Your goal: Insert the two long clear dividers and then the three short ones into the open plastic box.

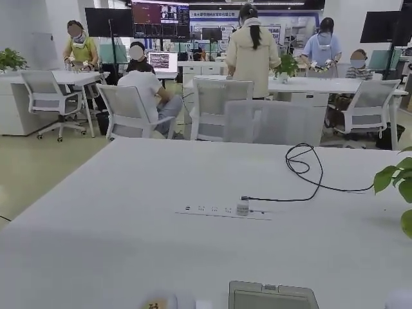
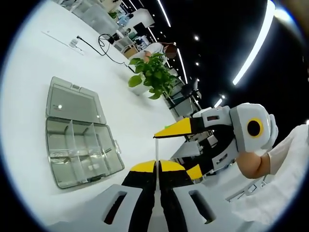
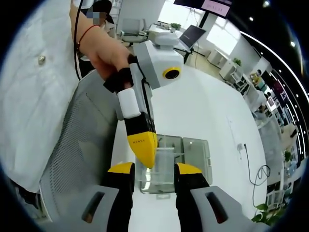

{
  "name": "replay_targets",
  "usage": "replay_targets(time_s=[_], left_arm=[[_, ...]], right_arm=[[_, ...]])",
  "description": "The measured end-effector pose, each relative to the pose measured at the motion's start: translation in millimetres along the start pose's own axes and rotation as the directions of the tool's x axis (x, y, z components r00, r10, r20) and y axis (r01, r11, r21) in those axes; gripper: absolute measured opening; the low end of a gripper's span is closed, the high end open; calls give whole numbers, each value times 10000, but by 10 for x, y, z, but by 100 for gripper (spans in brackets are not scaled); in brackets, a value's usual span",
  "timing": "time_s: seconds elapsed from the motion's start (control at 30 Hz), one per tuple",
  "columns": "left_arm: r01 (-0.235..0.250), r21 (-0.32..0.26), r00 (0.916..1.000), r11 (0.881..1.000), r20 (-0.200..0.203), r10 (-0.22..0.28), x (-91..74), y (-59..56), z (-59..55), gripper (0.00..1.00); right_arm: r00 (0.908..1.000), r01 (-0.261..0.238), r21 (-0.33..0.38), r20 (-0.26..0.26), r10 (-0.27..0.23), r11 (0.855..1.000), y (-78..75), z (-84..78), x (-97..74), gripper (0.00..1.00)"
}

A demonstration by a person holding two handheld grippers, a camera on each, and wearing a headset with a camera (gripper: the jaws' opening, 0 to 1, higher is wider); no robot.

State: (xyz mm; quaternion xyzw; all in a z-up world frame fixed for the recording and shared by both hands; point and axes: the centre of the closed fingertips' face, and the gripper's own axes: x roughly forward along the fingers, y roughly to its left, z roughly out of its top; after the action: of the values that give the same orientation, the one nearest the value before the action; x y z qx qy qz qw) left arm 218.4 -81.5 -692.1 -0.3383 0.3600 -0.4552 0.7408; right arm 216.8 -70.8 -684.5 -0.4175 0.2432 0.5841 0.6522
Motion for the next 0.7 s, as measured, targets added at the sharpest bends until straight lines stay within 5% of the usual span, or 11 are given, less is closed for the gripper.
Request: replay_targets(time_s=[0.1, 0.2, 0.3, 0.33, 0.43, 0.53, 0.57, 0.63, 0.7], left_arm=[[-62, 804, 9999, 9967, -146, 74, -24, 10, -5, 0], [-9, 2081, 9985, 9781, -528, 122, -40, -4, -48, 0], [409, 3834, 9948, 9227, -1017, -18, -59, -81, -116, 0], [487, 3984, 9941, 9159, -1086, -56, -61, -93, -126, 0], [938, 5332, 9894, 8408, -1442, -189, -72, -159, -175, 0], [1423, 5741, 9844, 8063, -1668, -550, -84, -248, -213, 0], [1470, 5828, 9845, 7992, -1643, -612, -90, -265, -211, 0], [1527, 5915, 9844, 7917, -1618, -690, -98, -272, -210, 0], [1701, 6435, 9834, 7463, -1594, -868, -104, -292, -199, 0]], right_arm=[[9993, -145, 292, 355, 134, 9995, -41, 30, -73, 36], [9933, -614, 1219, 1048, 487, 9906, -80, 71, -150, 34], [9819, -1337, 1700, 1557, 1074, 9763, -77, 75, -213, 30], [9748, -1700, 2050, 1787, 1339, 9639, -67, 72, -232, 29], [9511, -2595, 2379, 2312, 2050, 9360, -2, 81, -268, 23], [9267, -3311, 2408, 2650, 2664, 9123, 79, 101, -288, 20], [9161, -3616, 2400, 2712, 2954, 9009, 129, 112, -294, 19], [9094, -3744, 2231, 2779, 3094, 9000, 156, 132, -293, 18], [8959, -4062, 2290, 2904, 3362, 8846, 198, 159, -292, 15]])
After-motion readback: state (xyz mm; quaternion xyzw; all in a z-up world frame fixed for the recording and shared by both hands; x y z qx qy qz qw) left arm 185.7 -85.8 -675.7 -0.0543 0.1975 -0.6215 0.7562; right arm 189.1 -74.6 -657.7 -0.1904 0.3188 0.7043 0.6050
